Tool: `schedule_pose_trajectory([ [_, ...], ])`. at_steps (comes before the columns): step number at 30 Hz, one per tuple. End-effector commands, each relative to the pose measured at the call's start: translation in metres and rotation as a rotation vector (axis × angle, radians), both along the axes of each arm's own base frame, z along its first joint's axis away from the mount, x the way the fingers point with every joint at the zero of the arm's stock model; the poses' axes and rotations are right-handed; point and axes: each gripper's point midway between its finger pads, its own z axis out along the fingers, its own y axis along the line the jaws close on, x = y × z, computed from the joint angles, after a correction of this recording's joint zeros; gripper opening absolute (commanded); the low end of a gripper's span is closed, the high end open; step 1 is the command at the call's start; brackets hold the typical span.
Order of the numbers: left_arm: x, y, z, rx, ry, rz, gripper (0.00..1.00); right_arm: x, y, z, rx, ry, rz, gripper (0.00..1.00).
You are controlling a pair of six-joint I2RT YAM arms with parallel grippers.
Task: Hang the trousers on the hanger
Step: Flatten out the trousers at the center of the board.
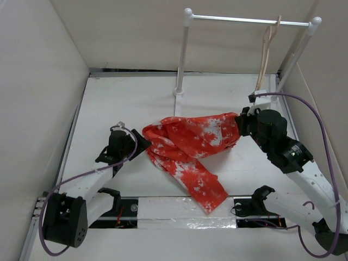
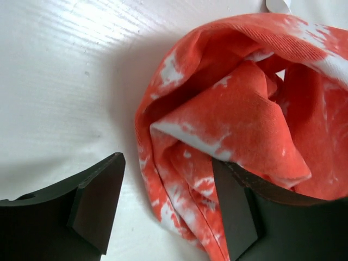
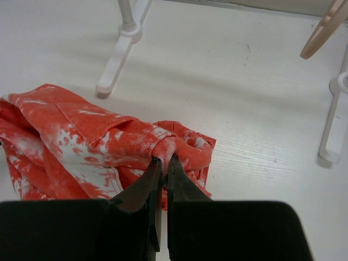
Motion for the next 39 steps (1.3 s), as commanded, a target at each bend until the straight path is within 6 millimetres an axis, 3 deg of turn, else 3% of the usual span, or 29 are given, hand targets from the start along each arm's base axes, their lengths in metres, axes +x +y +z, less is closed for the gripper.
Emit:
schedule_pose_trajectory([
  [1, 0.024, -0.012, 0.012, -0.036, -0.105, -0.036, 0.62, 0.005, 0.003, 0.028, 0.065, -0.091, 0.004, 0.00],
  [3, 0.028, -0.010, -0.002, -0.011, -0.073, -0.034, 0.47, 0.005, 0.004, 0.030, 0.071, -0.097, 0.009, 0.00],
  [6, 0.033, -0.009, -0.015, 0.009, -0.047, -0.025, 0.38, 0.005, 0.001, 0.037, 0.083, -0.107, -0.003, 0.00],
  [8, 0.038, -0.009, -0.017, 0.014, -0.047, -0.021, 0.32, 0.007, 0.001, 0.040, 0.095, -0.120, -0.002, 0.00],
  [9, 0.041, -0.008, -0.018, 0.019, -0.051, -0.014, 0.14, 0.008, 0.004, 0.039, 0.094, -0.114, 0.004, 0.00],
  [10, 0.047, -0.008, -0.012, 0.018, -0.065, -0.008, 0.04, 0.009, 0.005, 0.039, 0.095, -0.112, 0.008, 0.00],
  [12, 0.055, -0.004, -0.003, 0.040, -0.068, 0.017, 0.00, 0.012, 0.005, 0.042, 0.104, -0.115, 0.001, 0.00],
  [13, 0.070, -0.006, 0.021, 0.044, -0.122, 0.022, 0.00, 0.014, 0.007, 0.045, 0.112, -0.127, 0.004, 0.00],
  [15, 0.082, 0.004, 0.058, 0.072, -0.186, 0.077, 0.00, 0.017, 0.008, 0.059, 0.129, -0.149, 0.008, 0.00],
  [16, 0.097, 0.006, 0.101, 0.068, -0.272, 0.106, 0.00, 0.018, 0.009, 0.064, 0.134, -0.155, 0.008, 0.00],
  [17, 0.104, 0.012, 0.129, 0.081, -0.328, 0.142, 0.00, 0.018, 0.011, 0.075, 0.150, -0.179, 0.018, 0.00],
  [18, 0.104, 0.025, 0.158, 0.108, -0.375, 0.203, 0.00, 0.016, 0.010, 0.100, 0.178, -0.227, 0.025, 0.00],
  [19, 0.113, 0.034, 0.219, 0.092, -0.488, 0.249, 0.00, 0.016, 0.008, 0.114, 0.190, -0.255, 0.023, 0.00],
  [21, 0.107, 0.051, 0.280, 0.114, -0.592, 0.310, 0.00, 0.017, 0.009, 0.140, 0.204, -0.302, 0.035, 0.00],
  [22, 0.103, 0.056, 0.335, 0.095, -0.689, 0.336, 0.00, 0.013, 0.003, 0.167, 0.228, -0.354, 0.026, 0.00],
  [23, 0.098, 0.059, 0.358, 0.092, -0.728, 0.347, 0.00, 0.012, 0.004, 0.176, 0.230, -0.365, 0.032, 0.00],
  [25, 0.089, 0.063, 0.386, 0.105, -0.769, 0.348, 0.00, 0.006, 0.003, 0.195, 0.255, -0.413, 0.045, 0.00],
  [27, 0.079, 0.074, 0.378, 0.140, -0.748, 0.388, 0.01, -0.007, 0.006, 0.205, 0.274, -0.456, 0.100, 0.00],
  [28, 0.079, 0.080, 0.344, 0.175, -0.683, 0.408, 0.07, -0.012, 0.008, 0.201, 0.276, -0.456, 0.125, 0.00],
  [29, 0.075, 0.087, 0.325, 0.196, -0.650, 0.438, 0.14, -0.009, 0.019, 0.172, 0.255, -0.410, 0.175, 0.00],
  [30, 0.060, 0.103, 0.317, 0.219, -0.650, 0.509, 0.38, -0.020, 0.021, 0.162, 0.271, -0.401, 0.203, 0.00],
  [31, 0.058, 0.109, 0.270, 0.265, -0.569, 0.525, 0.57, -0.020, 0.022, 0.139, 0.265, -0.355, 0.204, 0.00],
  [32, 0.051, 0.118, 0.254, 0.287, -0.544, 0.560, 0.72, -0.015, 0.030, 0.083, 0.235, -0.233, 0.206, 0.00],
  [33, 0.042, 0.123, 0.248, 0.289, -0.543, 0.574, 0.86, -0.016, 0.030, 0.059, 0.227, -0.185, 0.198, 0.00],
  [34, 0.038, 0.122, 0.226, 0.307, -0.502, 0.557, 0.87, -0.017, 0.026, 0.041, 0.224, -0.151, 0.170, 0.00],
  [36, 0.035, 0.110, 0.220, 0.245, -0.501, 0.511, 0.88, -0.020, 0.025, 0.005, 0.203, -0.065, 0.159, 0.00],
  [39, 0.038, 0.097, 0.213, 0.191, -0.485, 0.468, 0.86, -0.036, 0.027, 0.003, 0.213, -0.049, 0.204, 0.00],
])
